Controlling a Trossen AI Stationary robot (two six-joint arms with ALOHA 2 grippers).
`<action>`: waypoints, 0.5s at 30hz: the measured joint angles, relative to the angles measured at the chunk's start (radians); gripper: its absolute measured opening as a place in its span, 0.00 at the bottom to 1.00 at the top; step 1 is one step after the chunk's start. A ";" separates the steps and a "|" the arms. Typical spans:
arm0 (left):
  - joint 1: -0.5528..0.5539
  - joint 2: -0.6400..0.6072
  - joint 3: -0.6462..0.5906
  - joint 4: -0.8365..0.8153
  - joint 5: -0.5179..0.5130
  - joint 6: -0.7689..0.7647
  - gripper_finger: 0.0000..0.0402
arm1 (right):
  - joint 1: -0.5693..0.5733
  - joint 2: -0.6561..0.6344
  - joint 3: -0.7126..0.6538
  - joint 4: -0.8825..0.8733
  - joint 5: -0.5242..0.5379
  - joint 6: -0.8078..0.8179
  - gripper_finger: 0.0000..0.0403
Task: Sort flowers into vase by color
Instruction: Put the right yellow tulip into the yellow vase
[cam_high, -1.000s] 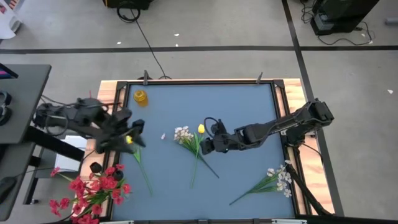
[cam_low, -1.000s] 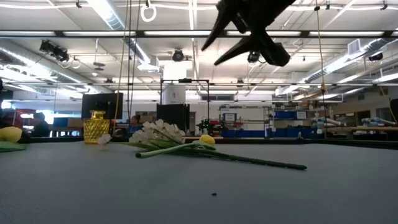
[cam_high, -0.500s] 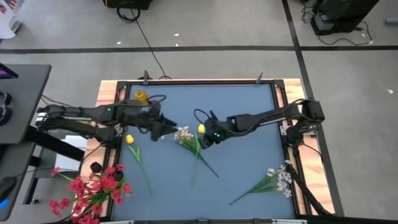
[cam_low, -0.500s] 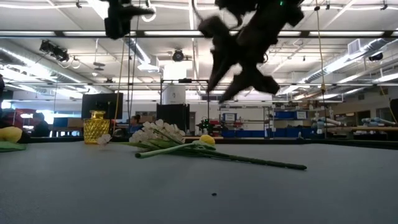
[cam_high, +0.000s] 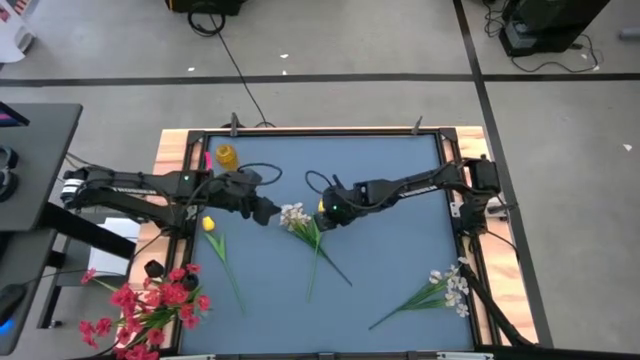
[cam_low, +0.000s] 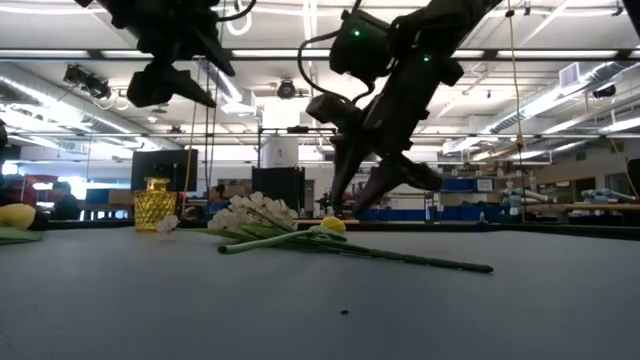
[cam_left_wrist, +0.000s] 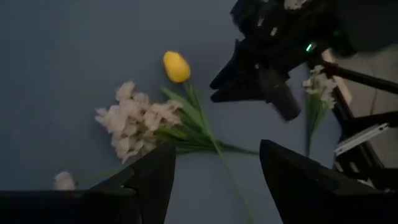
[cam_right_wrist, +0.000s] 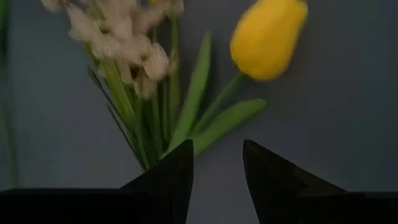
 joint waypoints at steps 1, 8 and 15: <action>0.007 -0.001 0.000 -0.017 0.000 0.002 0.60 | -0.010 0.006 0.001 0.021 -0.003 -0.002 0.37; 0.130 -0.001 -0.001 -0.068 0.046 0.140 0.60 | -0.069 0.085 0.000 0.136 -0.131 0.039 0.37; 0.292 -0.001 -0.001 -0.061 0.178 0.281 0.60 | -0.073 0.114 0.000 0.150 -0.125 0.075 0.33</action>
